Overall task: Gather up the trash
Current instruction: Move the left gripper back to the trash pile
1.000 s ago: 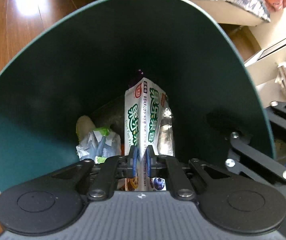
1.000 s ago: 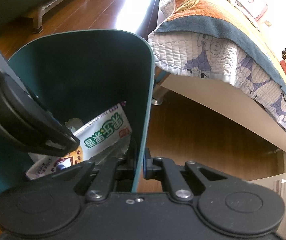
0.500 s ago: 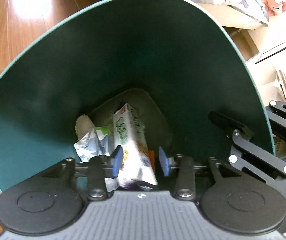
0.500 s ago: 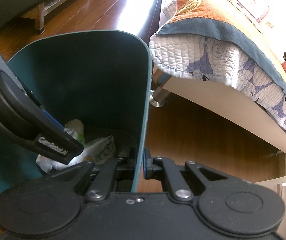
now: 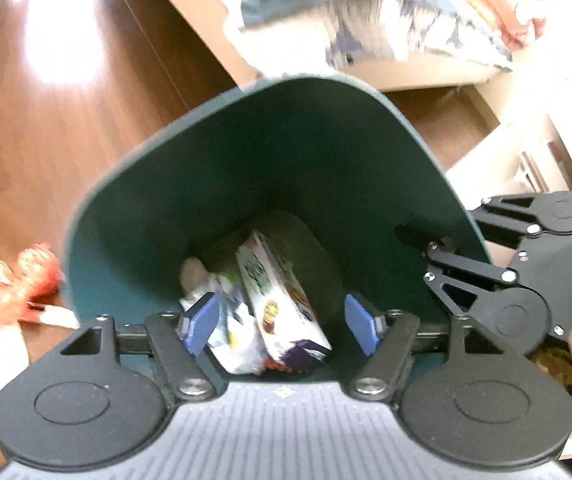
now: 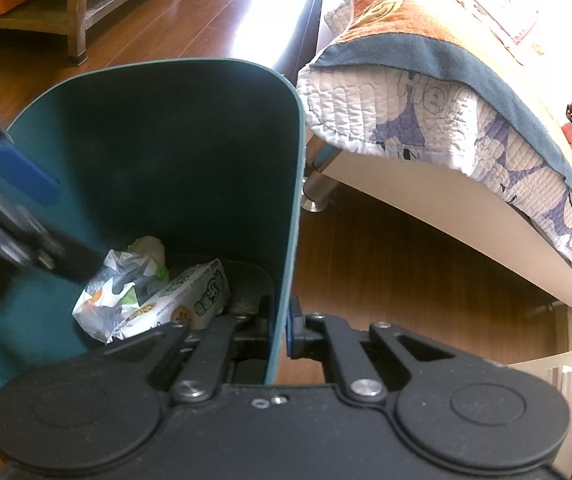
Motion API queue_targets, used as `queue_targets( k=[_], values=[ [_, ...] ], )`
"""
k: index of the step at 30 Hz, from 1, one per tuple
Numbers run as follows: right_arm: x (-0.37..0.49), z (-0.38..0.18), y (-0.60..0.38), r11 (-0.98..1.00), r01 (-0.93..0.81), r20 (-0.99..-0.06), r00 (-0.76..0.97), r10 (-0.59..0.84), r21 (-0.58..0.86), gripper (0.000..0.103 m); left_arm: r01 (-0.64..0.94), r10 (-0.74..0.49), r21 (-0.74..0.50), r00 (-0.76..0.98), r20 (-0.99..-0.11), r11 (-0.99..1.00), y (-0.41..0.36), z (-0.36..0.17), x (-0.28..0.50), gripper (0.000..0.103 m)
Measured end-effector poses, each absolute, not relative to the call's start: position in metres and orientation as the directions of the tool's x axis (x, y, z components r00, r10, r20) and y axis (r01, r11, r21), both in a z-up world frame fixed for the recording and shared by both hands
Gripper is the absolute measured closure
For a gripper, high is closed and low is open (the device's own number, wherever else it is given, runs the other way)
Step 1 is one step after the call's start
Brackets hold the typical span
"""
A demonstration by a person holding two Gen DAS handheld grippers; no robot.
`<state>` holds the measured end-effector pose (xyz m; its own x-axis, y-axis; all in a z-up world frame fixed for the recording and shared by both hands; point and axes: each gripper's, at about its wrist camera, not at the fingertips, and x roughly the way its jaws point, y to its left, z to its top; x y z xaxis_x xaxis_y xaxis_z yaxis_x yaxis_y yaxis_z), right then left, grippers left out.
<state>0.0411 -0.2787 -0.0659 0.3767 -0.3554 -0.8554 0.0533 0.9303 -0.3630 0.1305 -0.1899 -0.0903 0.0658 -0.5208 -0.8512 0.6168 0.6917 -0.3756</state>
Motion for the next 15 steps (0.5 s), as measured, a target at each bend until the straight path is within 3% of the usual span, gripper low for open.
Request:
queue_targets(
  k=[5,7,15],
  values=[
    [0.041,-0.068,-0.280,0.930,0.052,-0.859,0.367,-0.357,-0.364,0.097,0.630,-0.522,-0.313,0.174,-0.835,0.711,-0.153,-0.064,0.130,0.030],
    [0.042,-0.068,-0.280,0.929,0.050,-0.859,0.365,-0.358,-0.366,0.097,0.612,-0.506,-0.276,0.239,-0.829,0.741,-0.135,-0.059,0.133,0.023],
    [0.043,-0.067,-0.279,0.929,0.035,-0.863,0.360,-0.355,-0.368,0.097,0.420,-0.335,-0.160,0.383,-0.861,0.893,-0.061,-0.081,0.170,0.021]
  ],
)
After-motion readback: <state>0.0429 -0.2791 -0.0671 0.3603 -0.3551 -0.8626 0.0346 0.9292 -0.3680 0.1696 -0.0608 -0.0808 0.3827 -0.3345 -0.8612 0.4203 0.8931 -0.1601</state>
